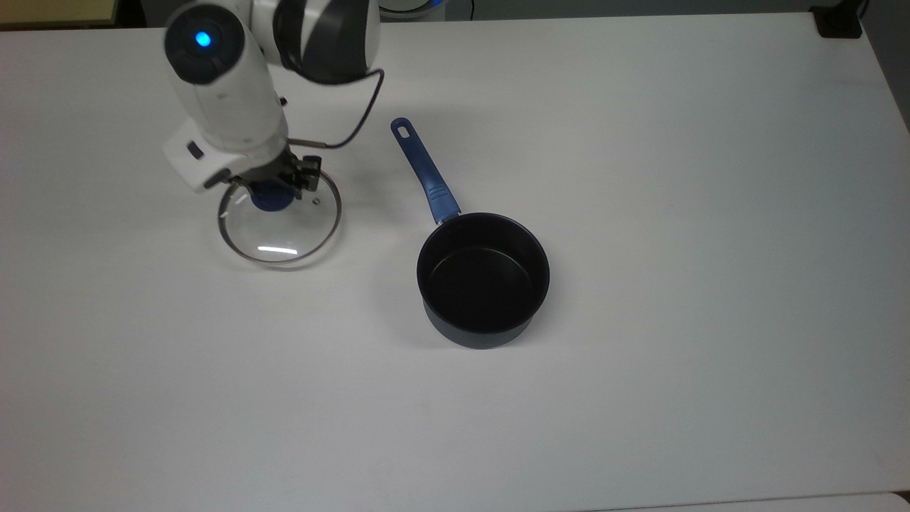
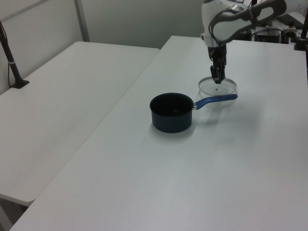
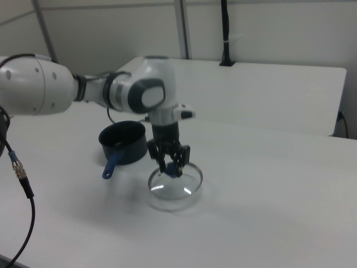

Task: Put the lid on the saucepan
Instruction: 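Lift the glass lid and carry it over the black saucepan, then lower the lid onto the saucepan rim and align it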

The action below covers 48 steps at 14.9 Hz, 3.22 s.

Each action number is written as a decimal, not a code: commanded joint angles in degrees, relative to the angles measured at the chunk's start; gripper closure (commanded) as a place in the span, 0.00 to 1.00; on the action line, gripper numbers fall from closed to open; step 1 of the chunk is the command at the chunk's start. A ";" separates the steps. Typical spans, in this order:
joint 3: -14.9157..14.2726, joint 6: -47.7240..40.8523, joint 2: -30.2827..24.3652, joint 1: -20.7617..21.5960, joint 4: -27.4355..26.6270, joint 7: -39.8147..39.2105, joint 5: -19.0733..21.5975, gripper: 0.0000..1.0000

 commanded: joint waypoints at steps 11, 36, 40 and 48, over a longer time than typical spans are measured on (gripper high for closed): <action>-1.74 -17.54 3.85 12.51 20.72 7.53 2.77 0.70; -0.51 -7.17 13.18 21.85 27.76 23.81 3.39 0.66; -0.43 -7.17 13.27 22.29 27.76 23.99 4.27 0.65; 0.19 -4.89 13.71 22.11 27.76 26.27 4.27 0.65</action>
